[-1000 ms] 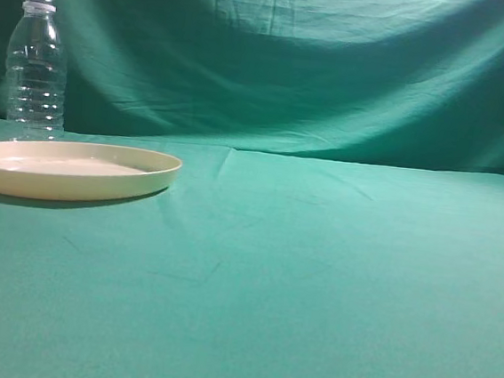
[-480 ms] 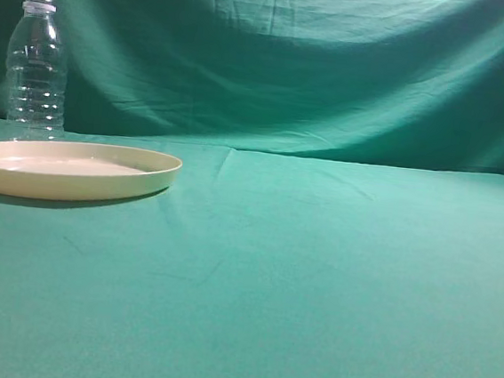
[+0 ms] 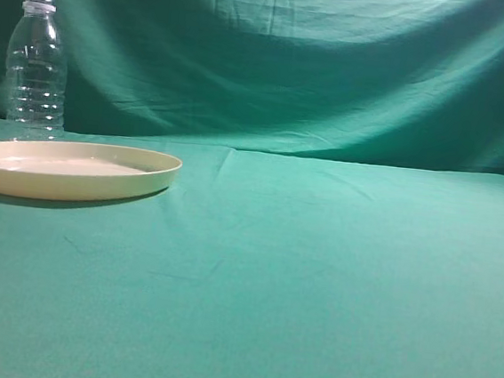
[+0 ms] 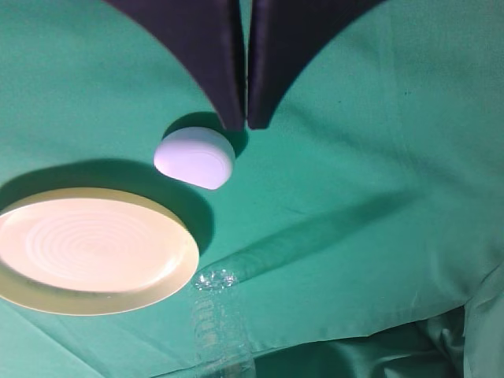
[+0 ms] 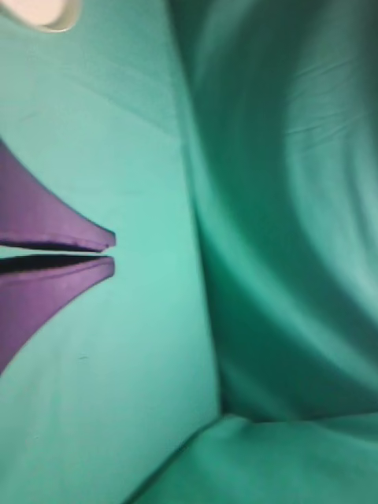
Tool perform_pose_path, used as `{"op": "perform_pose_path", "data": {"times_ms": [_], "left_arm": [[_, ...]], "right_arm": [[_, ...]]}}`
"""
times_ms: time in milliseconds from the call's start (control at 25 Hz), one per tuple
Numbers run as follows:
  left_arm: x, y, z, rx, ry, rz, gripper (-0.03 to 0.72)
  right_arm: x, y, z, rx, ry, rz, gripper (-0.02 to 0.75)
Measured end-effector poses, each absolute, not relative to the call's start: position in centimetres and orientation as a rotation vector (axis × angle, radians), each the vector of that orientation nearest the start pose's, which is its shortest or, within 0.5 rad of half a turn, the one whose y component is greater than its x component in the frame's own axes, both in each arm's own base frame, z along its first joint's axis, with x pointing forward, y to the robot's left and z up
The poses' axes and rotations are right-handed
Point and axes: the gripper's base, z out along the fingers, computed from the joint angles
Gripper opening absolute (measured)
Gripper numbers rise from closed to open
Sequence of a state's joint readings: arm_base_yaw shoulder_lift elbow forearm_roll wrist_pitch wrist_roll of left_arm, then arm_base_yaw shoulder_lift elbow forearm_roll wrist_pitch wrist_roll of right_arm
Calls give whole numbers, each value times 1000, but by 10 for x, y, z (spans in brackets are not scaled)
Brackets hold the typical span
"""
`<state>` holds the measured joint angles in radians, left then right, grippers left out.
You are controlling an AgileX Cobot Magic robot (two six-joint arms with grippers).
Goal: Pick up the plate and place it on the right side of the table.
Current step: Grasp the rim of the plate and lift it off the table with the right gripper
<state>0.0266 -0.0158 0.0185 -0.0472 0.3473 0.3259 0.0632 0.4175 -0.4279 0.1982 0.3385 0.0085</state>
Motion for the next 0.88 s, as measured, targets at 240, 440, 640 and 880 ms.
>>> {"op": "perform_pose_path", "data": {"times_ms": [240, 440, 640, 880], "left_arm": [[53, 0, 177, 245, 1821, 202, 0], [53, 0, 177, 245, 1821, 202, 0], [53, 0, 177, 245, 1821, 202, 0], [53, 0, 177, 245, 1821, 202, 0]], "right_arm": [[132, 19, 303, 29, 2064, 258, 0], [164, 34, 313, -228, 2167, 288, 0], [196, 71, 309, -455, 2264, 400, 0], [246, 121, 301, -581, 2366, 493, 0]]}}
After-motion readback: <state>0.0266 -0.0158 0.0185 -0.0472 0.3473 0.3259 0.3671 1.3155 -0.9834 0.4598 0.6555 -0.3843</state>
